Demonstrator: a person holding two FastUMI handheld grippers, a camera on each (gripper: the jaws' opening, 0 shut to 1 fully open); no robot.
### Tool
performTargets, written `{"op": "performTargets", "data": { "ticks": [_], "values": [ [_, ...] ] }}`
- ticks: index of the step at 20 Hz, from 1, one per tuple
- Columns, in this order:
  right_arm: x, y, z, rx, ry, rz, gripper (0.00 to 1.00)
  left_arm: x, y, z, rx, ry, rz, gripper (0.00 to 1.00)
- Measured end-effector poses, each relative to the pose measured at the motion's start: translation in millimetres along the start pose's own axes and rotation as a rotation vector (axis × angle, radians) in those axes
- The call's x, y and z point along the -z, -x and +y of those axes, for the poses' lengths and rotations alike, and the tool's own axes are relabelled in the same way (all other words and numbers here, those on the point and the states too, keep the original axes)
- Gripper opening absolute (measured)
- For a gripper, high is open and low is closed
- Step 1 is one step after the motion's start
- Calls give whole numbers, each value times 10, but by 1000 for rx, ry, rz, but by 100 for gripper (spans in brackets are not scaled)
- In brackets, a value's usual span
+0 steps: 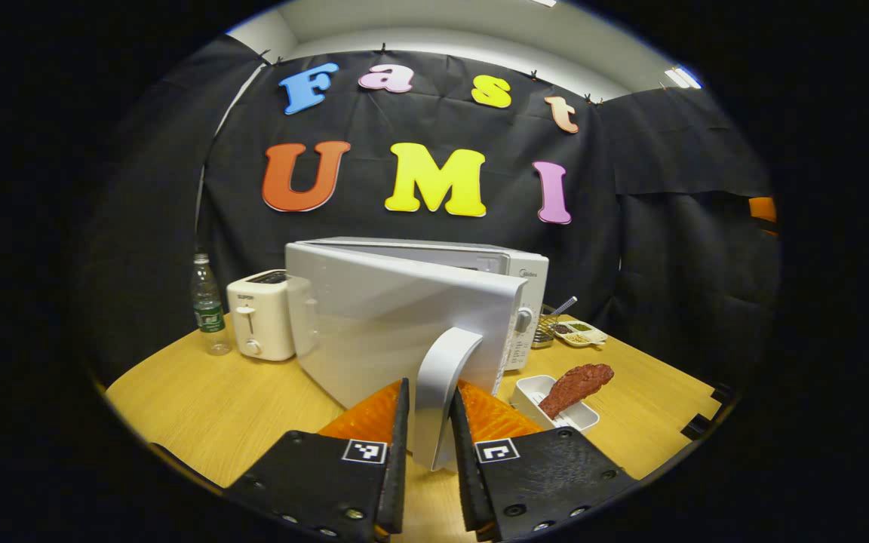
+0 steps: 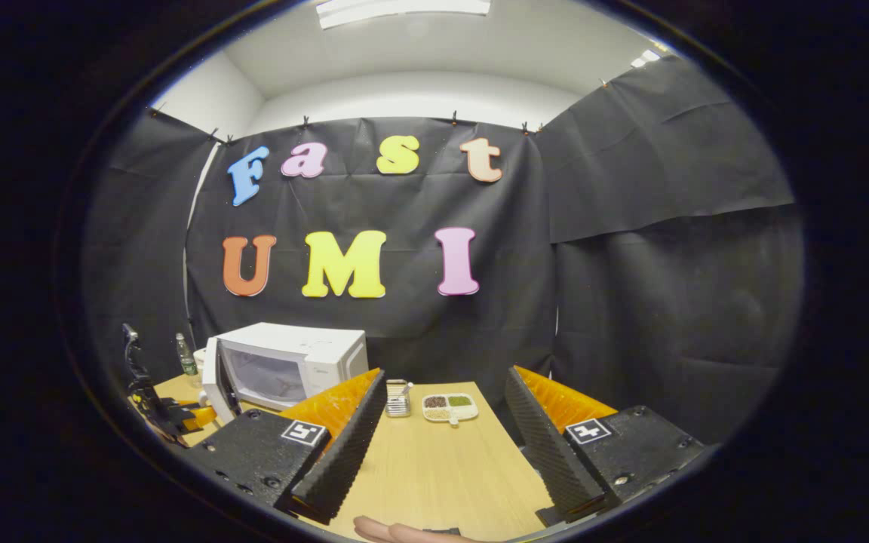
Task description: Open the microwave oven with the left hand, put the food in, and close the microwave oven.
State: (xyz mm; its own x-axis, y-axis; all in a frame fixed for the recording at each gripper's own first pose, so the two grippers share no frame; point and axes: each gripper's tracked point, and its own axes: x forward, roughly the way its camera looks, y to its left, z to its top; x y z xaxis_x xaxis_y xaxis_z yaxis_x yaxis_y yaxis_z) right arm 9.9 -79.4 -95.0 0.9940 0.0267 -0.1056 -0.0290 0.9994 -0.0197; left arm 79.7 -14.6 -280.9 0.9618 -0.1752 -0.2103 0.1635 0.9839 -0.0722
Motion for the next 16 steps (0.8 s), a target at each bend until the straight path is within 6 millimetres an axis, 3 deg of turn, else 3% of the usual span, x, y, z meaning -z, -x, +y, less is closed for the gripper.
{"op": "performTargets", "data": {
  "ticks": [1,2,3,4,5,6,7,8,9,10,11,12,16],
  "values": [
    [9,12,22,-8,0,1,100,18,154,243,-66,23,13,47],
    [30,16,52,-17,2,3,90,-6,334,449,-115,32,4,71],
    [48,13,73,-22,2,6,100,-33,453,572,-127,50,6,96],
    [64,9,84,-26,2,10,100,-95,587,683,-145,47,-11,87],
    [74,2,108,-30,2,13,100,-104,760,829,-178,38,-10,96],
    [74,-6,127,-32,3,14,90,-156,909,958,-209,25,-14,95],
    [87,-18,151,-33,3,17,100,-223,1056,1040,-221,19,-24,94],
    [109,-21,161,-34,1,21,90,-308,1170,1084,-227,21,-41,94],
    [118,-34,176,-35,-2,24,100,-380,1260,1133,-234,17,-47,93],
    [130,-45,193,-37,-3,29,100,-428,1341,1192,-251,10,-50,94],
    [135,-59,207,-39,-5,33,90,-478,1408,1244,-267,1,-56,94],
    [130,-70,236,-45,-6,35,100,-522,1461,1248,-267,3,-59,94],
    [76,-250,272,-56,4,33,100,-760,1604,1134,-255,31,-73,94]
  ]
}}
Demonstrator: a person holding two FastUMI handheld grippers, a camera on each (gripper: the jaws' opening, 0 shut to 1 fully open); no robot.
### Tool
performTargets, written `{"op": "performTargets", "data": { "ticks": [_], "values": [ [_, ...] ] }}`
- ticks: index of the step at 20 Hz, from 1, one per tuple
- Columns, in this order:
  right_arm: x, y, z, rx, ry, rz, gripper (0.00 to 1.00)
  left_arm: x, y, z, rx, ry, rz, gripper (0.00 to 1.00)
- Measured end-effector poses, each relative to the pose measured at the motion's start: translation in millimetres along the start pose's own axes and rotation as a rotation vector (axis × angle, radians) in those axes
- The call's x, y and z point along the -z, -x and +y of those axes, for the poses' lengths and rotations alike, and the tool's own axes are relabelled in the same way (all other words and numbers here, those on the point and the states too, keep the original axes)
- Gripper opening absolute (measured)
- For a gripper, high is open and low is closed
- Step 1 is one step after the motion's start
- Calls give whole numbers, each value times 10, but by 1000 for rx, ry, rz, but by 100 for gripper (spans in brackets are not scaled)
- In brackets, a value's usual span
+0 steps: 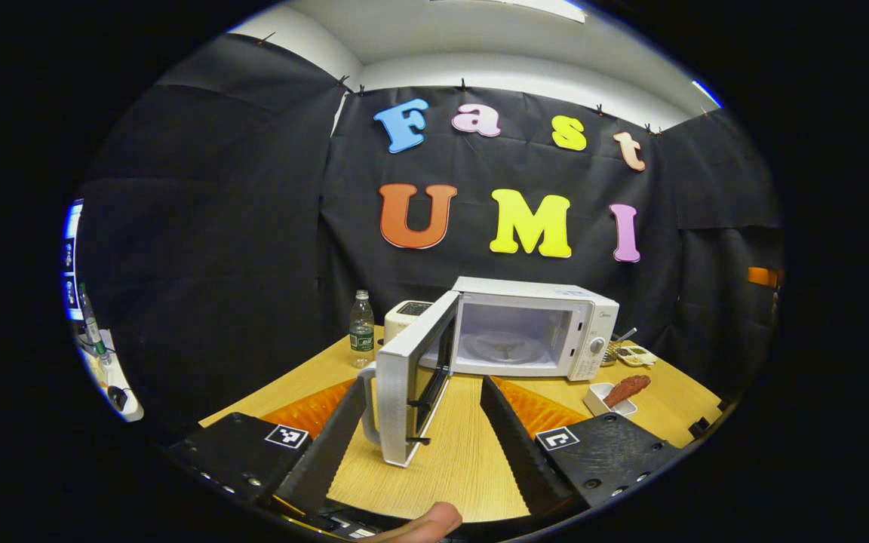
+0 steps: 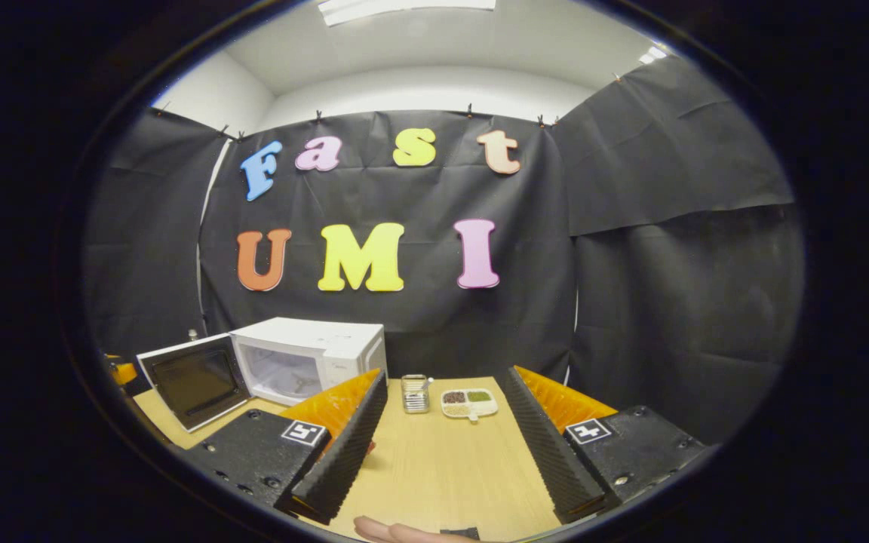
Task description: Open the microwave oven with the left hand, put the food in, and close the microwave oven.
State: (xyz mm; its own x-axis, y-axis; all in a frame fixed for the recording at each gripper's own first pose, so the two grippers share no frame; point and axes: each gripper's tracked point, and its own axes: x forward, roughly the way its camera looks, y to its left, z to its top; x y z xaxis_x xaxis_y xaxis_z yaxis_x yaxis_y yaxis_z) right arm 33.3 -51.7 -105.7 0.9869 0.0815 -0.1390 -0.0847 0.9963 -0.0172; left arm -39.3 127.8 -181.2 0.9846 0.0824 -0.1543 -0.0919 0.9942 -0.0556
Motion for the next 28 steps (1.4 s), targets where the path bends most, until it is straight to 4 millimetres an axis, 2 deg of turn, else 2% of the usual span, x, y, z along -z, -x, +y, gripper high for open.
{"op": "performTargets", "data": {
  "ticks": [1,2,3,4,5,6,7,8,9,10,11,12,13,14,15,16,17,18,19,20,23,24,27,28],
  "values": [
    [-8,-67,19,-4,5,5,100,-89,17,-41,4,9,-7,94],
    [2,-143,44,-11,12,12,90,-187,37,-92,9,11,-19,94],
    [11,-220,64,-19,22,21,100,-292,45,-132,8,13,-30,94],
    [28,-305,78,-25,31,31,100,-395,54,-169,7,6,-42,94],
    [40,-387,90,-33,37,41,91,-495,61,-223,10,-6,-54,94],
    [61,-475,116,-40,43,53,100,-592,69,-283,14,-17,-67,94],
    [76,-551,135,-48,46,67,100,-694,71,-314,7,-23,-82,94],
    [116,-632,165,-59,48,83,91,-787,51,-355,3,-19,-90,93],
    [147,-714,204,-76,53,102,100,-858,53,-439,10,-10,-94,93],
    [189,-791,259,-97,61,122,91,-934,56,-521,24,-3,-95,94],
    [221,-857,320,-127,65,136,100,-1023,45,-587,33,-3,-103,94],
    [265,-937,385,-157,64,156,100,-1140,29,-633,33,-8,-119,93],
    [346,-1007,434,-184,62,186,91,-1233,19,-698,38,-17,-134,93],
    [444,-1078,482,-212,59,223,91,-1330,7,-766,43,-22,-150,94],
    [559,-1133,531,-240,53,266,100,-1415,-1,-832,45,-24,-165,93],
    [687,-1188,575,-266,44,313,91,-1496,-12,-895,48,-25,-178,93],
    [809,-1253,618,-295,31,361,100,-1560,-20,-967,53,-19,-187,93],
    [963,-1311,670,-325,16,415,100,-1609,-32,-1047,61,-14,-195,93],
    [1090,-1365,705,-351,-8,468,92,-1671,-30,-1108,65,-16,-209,93],
    [1234,-1423,747,-377,-33,524,97,-1734,-31,-1141,59,-22,-222,94],
    [1655,-1523,913,-479,-123,707,88,-1830,-66,-1217,27,-48,-251,93],
    [1806,-1528,975,-522,-171,772,75,-1859,-92,-1205,0,-60,-259,93],
    [2121,-1468,1275,-678,-365,996,72,-1835,-167,-1242,-30,-79,-240,93],
    [2227,-1491,1297,-704,-396,1043,70,-1818,-194,-1244,-34,-81,-232,94]
  ]
}}
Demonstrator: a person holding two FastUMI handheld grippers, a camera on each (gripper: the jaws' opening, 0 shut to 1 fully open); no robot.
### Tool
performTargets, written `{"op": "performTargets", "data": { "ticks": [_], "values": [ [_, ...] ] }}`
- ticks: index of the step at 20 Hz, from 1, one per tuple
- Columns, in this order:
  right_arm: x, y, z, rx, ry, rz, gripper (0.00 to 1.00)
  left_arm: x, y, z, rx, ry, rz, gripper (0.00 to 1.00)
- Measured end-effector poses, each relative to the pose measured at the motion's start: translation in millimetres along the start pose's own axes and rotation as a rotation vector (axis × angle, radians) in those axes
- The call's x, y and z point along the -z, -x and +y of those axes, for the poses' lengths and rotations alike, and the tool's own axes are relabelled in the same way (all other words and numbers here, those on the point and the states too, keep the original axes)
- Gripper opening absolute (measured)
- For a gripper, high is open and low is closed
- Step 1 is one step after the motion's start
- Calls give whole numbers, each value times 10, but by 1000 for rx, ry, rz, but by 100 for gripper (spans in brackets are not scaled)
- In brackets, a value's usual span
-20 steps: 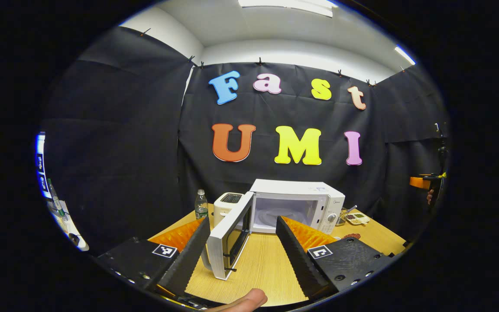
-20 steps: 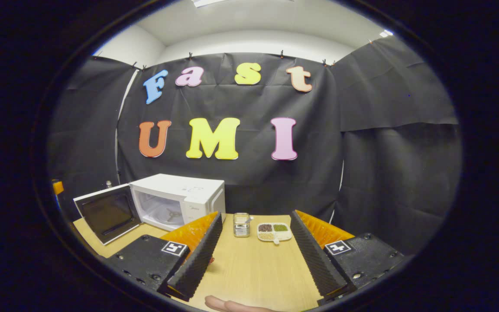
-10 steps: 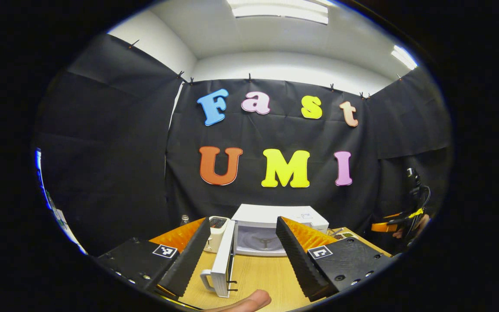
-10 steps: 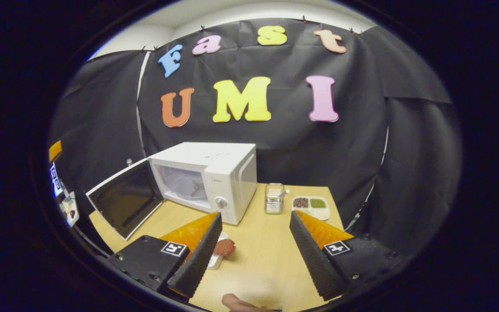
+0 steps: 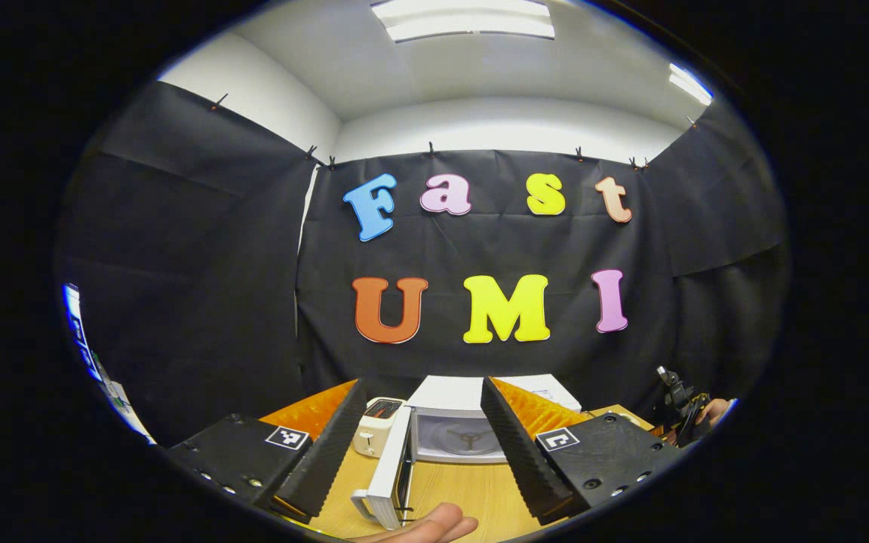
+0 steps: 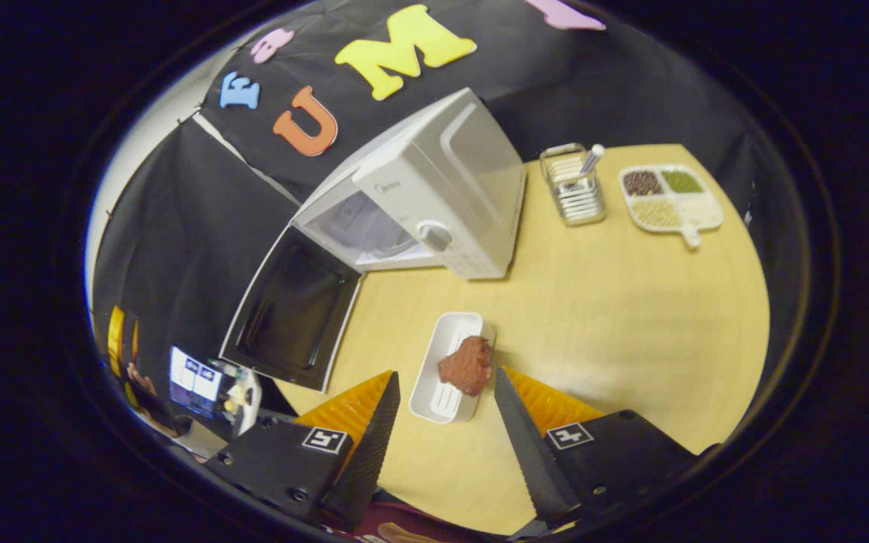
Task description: Open the microwave oven with the left hand, put the food in, and close the microwave oven.
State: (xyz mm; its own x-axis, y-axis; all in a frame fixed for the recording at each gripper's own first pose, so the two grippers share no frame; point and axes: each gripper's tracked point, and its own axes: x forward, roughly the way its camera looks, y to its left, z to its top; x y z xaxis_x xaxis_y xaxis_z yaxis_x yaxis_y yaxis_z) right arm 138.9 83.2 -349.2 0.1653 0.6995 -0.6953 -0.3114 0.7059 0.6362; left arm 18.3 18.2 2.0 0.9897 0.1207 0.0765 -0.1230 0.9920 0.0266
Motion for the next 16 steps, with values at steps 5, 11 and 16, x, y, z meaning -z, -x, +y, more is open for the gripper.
{"op": "performTargets", "data": {
  "ticks": [5,11,16],
  "values": [
    [-43,-305,-276,-21,-107,60,76,140,-87,-45,-3,-11,41,94],
    [98,-508,-276,-87,-206,126,15,243,-149,-6,-17,5,74,93],
    [110,-188,-105,15,4,28,10,240,-104,28,-4,2,61,94]
  ]
}}
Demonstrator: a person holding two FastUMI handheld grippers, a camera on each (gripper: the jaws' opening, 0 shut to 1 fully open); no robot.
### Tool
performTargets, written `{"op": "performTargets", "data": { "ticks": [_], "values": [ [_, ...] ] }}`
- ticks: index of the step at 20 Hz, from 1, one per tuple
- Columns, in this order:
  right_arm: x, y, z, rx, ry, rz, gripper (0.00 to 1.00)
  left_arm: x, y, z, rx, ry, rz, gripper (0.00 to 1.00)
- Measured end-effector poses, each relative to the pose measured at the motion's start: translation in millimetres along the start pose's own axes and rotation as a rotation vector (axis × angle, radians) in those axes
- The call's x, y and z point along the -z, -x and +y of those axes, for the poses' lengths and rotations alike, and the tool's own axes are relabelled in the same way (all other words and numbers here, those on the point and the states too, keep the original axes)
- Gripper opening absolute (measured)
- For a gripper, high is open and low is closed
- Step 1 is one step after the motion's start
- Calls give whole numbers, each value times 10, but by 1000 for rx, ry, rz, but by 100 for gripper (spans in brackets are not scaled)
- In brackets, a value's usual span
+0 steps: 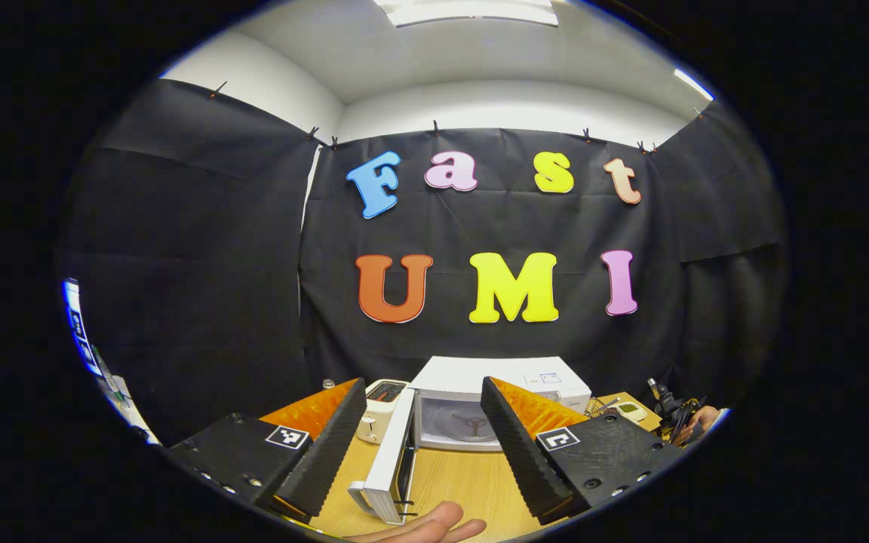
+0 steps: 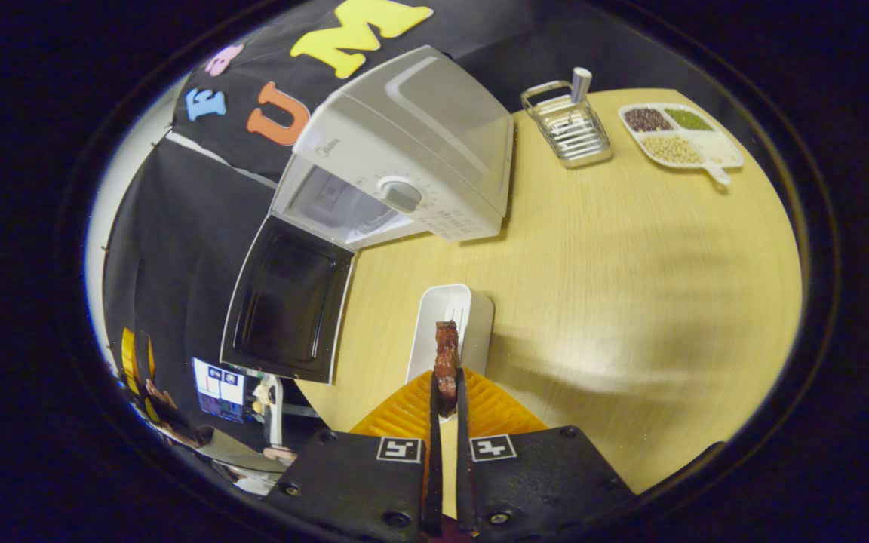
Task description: Open the microwave oven with the left hand, put the food in, and close the microwave oven.
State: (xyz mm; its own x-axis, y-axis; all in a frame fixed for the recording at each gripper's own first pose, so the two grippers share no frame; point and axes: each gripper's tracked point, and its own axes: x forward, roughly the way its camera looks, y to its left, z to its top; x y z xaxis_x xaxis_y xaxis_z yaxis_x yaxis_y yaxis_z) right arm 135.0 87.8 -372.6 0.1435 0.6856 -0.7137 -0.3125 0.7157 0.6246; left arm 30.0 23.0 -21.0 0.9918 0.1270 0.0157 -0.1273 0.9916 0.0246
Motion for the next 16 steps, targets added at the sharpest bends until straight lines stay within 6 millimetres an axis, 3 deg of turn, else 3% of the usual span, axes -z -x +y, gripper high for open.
{"op": "performTargets", "data": {
  "ticks": [4,9,13,16],
  "values": [
    [61,230,322,95,222,-113,10,-22,41,2,13,4,-25,94],
    [106,341,662,275,496,-270,10,28,71,26,32,9,-41,93],
    [62,243,1026,364,657,-399,10,137,113,72,62,8,-19,94],
    [-40,12,1315,370,688,-474,10,203,133,147,75,19,-8,94]
  ]
}}
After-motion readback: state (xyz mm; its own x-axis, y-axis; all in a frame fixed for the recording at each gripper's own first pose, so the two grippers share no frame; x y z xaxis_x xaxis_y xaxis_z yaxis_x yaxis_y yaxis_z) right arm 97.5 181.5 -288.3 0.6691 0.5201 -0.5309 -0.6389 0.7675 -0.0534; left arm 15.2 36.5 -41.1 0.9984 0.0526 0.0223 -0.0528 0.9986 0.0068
